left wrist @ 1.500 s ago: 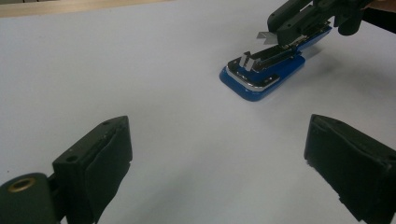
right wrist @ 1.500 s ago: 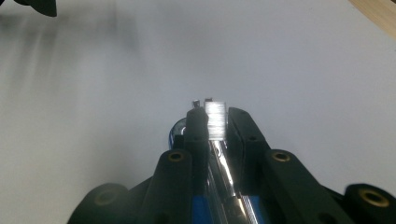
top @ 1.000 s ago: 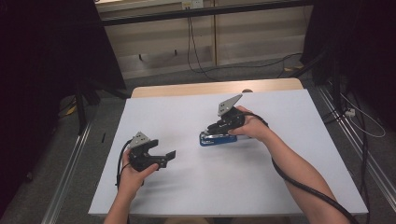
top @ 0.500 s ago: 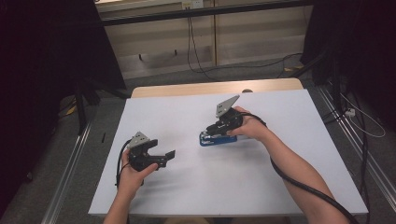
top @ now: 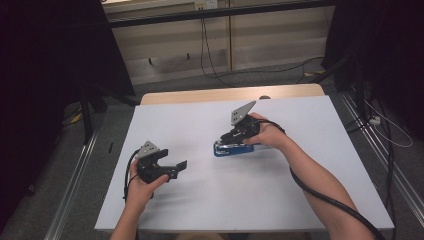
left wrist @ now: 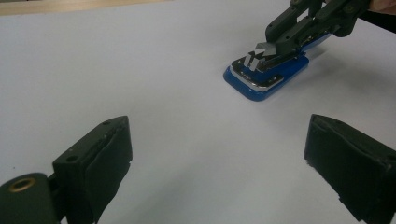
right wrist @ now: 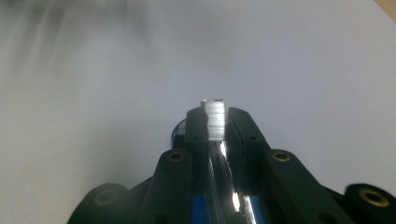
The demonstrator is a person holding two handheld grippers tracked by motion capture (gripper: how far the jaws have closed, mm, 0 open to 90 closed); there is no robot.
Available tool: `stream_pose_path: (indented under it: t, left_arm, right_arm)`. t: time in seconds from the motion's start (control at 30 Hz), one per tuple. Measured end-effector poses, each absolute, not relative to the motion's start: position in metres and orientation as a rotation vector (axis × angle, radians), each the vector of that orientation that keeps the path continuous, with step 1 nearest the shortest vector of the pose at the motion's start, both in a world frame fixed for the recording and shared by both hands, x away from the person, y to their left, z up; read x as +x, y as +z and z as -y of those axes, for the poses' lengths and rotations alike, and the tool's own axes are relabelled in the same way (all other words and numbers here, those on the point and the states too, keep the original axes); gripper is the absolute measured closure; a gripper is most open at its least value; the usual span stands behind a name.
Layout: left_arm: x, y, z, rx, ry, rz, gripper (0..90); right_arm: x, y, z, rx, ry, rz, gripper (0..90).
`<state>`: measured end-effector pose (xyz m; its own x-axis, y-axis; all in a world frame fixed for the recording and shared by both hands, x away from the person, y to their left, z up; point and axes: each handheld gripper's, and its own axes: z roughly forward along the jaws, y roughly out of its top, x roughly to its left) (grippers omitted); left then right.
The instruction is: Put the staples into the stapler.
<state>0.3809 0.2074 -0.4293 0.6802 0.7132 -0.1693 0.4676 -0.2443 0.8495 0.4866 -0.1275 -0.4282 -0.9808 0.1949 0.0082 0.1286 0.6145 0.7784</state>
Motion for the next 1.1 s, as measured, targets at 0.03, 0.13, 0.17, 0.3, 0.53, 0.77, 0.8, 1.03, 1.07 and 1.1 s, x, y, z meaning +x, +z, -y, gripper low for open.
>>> stream_pose_path:
  t: [0.03, 0.13, 0.17, 0.3, 0.53, 0.77, 0.8, 1.03, 1.07, 1.1]
  left_arm:
    - [0.3810, -0.4293, -0.2074, 1.902, 0.310, -0.921, 7.9]
    - [0.3808, -0.4293, -0.2073, 1.896, 0.309, -0.924, 7.9]
    - [0.3810, -0.4293, -0.2076, 1.896, 0.309, -0.923, 7.9]
    - [0.3811, -0.4295, -0.2082, 1.897, 0.311, -0.927, 7.9]
    - [0.3811, -0.4302, -0.2079, 1.900, 0.307, -0.927, 7.9]
    - [0.3806, -0.4296, -0.2080, 1.904, 0.310, -0.922, 7.9]
    - [0.3805, -0.4294, -0.2083, 1.900, 0.310, -0.923, 7.8]
    - [0.3809, -0.4303, -0.2082, 1.903, 0.303, -0.928, 7.8]
    - [0.3809, -0.4302, -0.2082, 1.903, 0.303, -0.928, 7.9]
    - [0.3810, -0.4302, -0.2084, 1.903, 0.303, -0.926, 7.9]
  right_arm:
    - [0.4868, -0.4281, 0.1278, 0.271, 1.311, -2.754, 79.4]
    - [0.4876, -0.4284, 0.1282, 0.266, 1.309, -2.755, 79.4]
    - [0.4880, -0.4285, 0.1282, 0.260, 1.310, -2.759, 79.4]
    - [0.4895, -0.4288, 0.1279, 0.235, 1.310, -2.756, 79.4]
    - [0.4909, -0.4293, 0.1282, 0.219, 1.304, -2.759, 79.4]
    - [0.4909, -0.4284, 0.1270, 0.203, 1.300, -2.773, 79.4]
    - [0.4911, -0.4288, 0.1268, 0.196, 1.297, -2.771, 79.4]
    - [0.4908, -0.4293, 0.1279, 0.189, 1.303, -2.767, 79.3]
    - [0.4908, -0.4291, 0.1279, 0.189, 1.309, -2.769, 79.4]
    - [0.4908, -0.4293, 0.1276, 0.189, 1.307, -2.769, 79.4]
